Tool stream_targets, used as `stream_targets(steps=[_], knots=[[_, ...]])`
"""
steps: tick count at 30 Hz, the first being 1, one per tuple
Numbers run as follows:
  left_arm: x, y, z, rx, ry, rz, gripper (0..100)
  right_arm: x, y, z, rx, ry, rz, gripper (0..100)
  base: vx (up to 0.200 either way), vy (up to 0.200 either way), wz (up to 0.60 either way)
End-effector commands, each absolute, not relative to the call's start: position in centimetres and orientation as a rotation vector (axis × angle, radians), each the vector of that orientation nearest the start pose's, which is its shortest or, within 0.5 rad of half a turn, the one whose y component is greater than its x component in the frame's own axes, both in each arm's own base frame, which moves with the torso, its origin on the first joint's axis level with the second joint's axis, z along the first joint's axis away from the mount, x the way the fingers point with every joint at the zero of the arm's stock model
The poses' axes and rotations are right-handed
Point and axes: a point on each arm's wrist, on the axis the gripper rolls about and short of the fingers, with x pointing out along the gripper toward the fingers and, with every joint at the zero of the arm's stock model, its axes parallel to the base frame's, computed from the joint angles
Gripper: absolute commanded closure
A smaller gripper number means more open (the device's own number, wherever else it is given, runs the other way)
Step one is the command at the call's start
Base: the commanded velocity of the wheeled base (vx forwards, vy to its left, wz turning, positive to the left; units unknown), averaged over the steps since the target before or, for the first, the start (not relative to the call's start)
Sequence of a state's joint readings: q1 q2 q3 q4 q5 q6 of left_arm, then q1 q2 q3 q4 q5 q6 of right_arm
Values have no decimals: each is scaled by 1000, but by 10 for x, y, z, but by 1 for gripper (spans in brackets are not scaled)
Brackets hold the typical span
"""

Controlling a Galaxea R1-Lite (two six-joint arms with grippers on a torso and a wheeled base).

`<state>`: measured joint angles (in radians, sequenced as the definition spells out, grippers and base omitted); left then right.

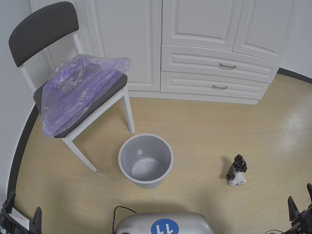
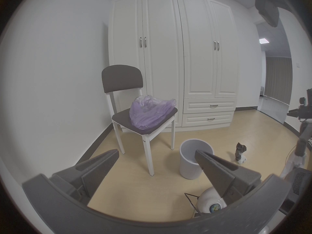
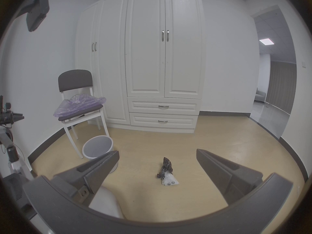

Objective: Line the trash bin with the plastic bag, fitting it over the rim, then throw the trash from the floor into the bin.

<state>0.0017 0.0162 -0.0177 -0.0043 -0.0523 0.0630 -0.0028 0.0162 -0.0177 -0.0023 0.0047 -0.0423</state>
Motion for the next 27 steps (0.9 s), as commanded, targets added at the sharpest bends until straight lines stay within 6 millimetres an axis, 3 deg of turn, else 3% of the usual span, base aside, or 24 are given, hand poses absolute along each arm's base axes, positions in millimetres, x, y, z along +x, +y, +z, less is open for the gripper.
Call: stream_targets(steps=[1, 7, 12, 16, 19, 23, 24, 27], knots=[[-23, -1, 76, 65, -8, -53, 0, -23, 0, 76, -44, -2, 5, 0, 0, 0, 0], [-23, -1, 80, -5, -35, -42, 0, -23, 0, 77, 18, -11, -5, 0, 0, 0, 0], [-41, -2, 132, -150, -291, -92, 0, -23, -1, 77, 20, -14, -27, 0, 0, 0, 0], [-41, -2, 131, -54, -232, -76, 0, -34, 1, 124, -3, -231, 65, 0, 0, 0, 0], [-41, -1, 130, -20, -218, -73, 0, -32, 3, 129, -17, -205, 133, 0, 0, 0, 0], [-32, -1, 141, 24, -153, -90, 0, -15, 4, 132, -12, -68, 187, 0, 0, 0, 0], [-17, -1, 157, 36, -74, -117, 0, -1, 4, 139, -13, 9, 204, 0, 0, 0, 0], [9, -2, 173, 37, 55, -121, 0, 21, 6, 153, -45, 115, 253, 0, 0, 0, 0]])
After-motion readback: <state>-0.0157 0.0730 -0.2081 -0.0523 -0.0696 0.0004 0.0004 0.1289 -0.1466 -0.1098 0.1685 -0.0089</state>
